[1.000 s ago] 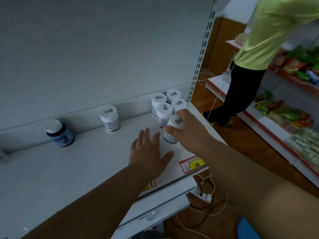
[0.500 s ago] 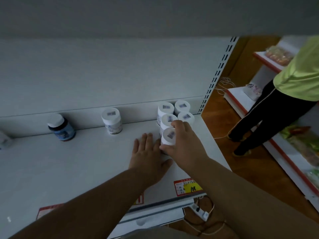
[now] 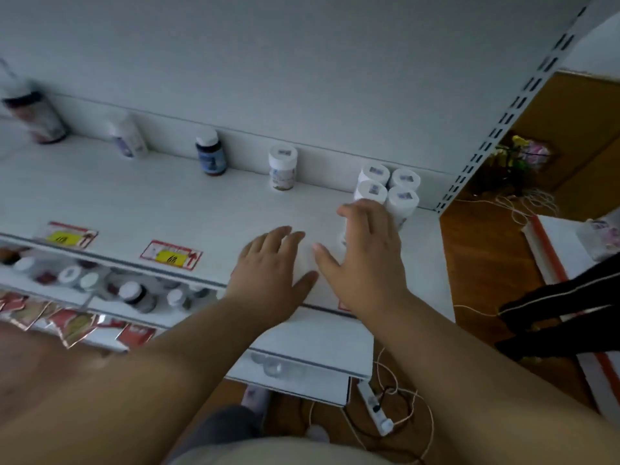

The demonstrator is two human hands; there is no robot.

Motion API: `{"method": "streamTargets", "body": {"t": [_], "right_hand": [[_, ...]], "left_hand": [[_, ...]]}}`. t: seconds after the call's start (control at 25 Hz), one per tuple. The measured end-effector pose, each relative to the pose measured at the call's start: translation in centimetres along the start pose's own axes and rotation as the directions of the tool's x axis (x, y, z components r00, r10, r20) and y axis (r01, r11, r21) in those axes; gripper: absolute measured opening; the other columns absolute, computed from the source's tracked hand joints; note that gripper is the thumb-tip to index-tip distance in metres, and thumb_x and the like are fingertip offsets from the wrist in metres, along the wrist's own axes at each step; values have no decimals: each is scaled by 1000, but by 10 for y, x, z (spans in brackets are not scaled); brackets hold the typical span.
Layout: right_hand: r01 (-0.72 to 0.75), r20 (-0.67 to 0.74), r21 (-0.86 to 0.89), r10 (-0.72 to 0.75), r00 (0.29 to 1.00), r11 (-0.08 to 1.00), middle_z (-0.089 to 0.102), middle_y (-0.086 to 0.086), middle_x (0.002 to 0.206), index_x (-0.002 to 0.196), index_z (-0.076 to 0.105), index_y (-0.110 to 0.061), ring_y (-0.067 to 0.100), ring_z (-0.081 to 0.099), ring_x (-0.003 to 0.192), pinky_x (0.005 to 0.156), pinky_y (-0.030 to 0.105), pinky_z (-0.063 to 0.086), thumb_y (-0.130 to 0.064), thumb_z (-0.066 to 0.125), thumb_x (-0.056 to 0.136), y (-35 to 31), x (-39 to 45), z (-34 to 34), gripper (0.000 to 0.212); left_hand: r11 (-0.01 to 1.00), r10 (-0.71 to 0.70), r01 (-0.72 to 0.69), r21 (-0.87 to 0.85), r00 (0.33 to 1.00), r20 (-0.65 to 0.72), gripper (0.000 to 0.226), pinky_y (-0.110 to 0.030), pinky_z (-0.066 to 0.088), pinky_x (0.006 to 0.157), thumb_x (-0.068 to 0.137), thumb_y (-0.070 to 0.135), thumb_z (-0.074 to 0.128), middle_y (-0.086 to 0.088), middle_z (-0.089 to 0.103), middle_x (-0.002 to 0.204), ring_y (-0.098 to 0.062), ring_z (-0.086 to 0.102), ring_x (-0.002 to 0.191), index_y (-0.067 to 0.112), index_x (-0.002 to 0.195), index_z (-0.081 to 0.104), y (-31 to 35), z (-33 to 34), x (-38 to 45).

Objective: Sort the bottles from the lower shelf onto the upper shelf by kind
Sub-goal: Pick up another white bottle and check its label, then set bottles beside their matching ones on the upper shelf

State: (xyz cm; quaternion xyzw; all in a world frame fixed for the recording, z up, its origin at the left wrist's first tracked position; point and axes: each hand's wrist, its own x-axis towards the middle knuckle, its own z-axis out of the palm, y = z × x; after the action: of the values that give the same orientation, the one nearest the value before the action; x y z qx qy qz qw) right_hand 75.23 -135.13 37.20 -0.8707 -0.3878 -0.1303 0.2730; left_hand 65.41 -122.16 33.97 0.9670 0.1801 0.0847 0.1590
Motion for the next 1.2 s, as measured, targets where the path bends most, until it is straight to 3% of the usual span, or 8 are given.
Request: {"method": "streamTargets", "body": {"t": [0.2,0.36,0.6,0.68,0.8,0.88,1.0,1.2], "right_hand": [[178,33,240,-191,981,954,61,9,114,121,54,-10,30,58,105,87,48,51,-33,69,83,-98,6,25,46],[236,172,415,-331,928,878,61,-1,101,114,56,-15,16,57,93,81,42,53,-32,62,92,-208,12,64,28],[326,217,555,-511,832,766,46,-8,111,119,58,-18,9,51,96,83,20,40,-33,60,94,-397,16,154,30],[330,265,574,-551,791,749,43,-10,111,122,56,-20,9,50,99,81,21,42,-34,59,94,-453,17,174,32],[344,321,587,-601,732,733,48,-10,107,123,54,-24,6,49,93,72,10,37,-39,57,95,-508,30,206,32],[322,339,607,-604,722,726,51,-10,107,122,54,-26,5,52,94,74,15,44,-40,57,95,-532,47,235,31],[240,411,658,-607,681,714,53,-14,109,120,50,-35,4,58,96,77,35,58,-44,55,95,-573,76,292,27],[250,450,685,-668,592,684,43,-16,113,123,49,-33,6,53,102,82,36,57,-41,57,95,-668,115,376,30]], "left_hand": [[987,-163,163,-14,978,-130,59,-44,41,103,88,54,43,-1,57,131,-28,50,122,21,137,45,-67,-44,-77],[950,-311,308,-54,916,-252,50,-43,48,89,87,50,44,-3,63,116,-30,56,106,21,126,54,-159,-86,-143],[852,-513,521,-52,811,-279,53,-37,50,80,81,38,55,-2,63,113,-26,61,98,18,130,54,-312,-159,-247],[802,-590,593,-78,764,-262,59,-39,53,83,78,41,48,-2,63,117,-26,63,101,18,132,53,-358,-179,-276],[742,-664,665,-87,711,-233,55,-44,54,79,79,46,40,0,63,112,-28,63,97,19,122,60,-414,-189,-294],[714,-693,693,-101,678,-245,50,-42,54,79,80,46,41,0,64,109,-28,63,95,20,117,63,-448,-192,-291],[670,-731,733,-114,627,-268,45,-42,51,83,81,46,43,4,62,110,-26,58,104,25,115,64,-510,-197,-281],[548,-824,819,-170,494,-277,46,-40,46,94,89,48,46,9,52,128,-17,50,115,31,131,52,-605,-243,-279]]}}
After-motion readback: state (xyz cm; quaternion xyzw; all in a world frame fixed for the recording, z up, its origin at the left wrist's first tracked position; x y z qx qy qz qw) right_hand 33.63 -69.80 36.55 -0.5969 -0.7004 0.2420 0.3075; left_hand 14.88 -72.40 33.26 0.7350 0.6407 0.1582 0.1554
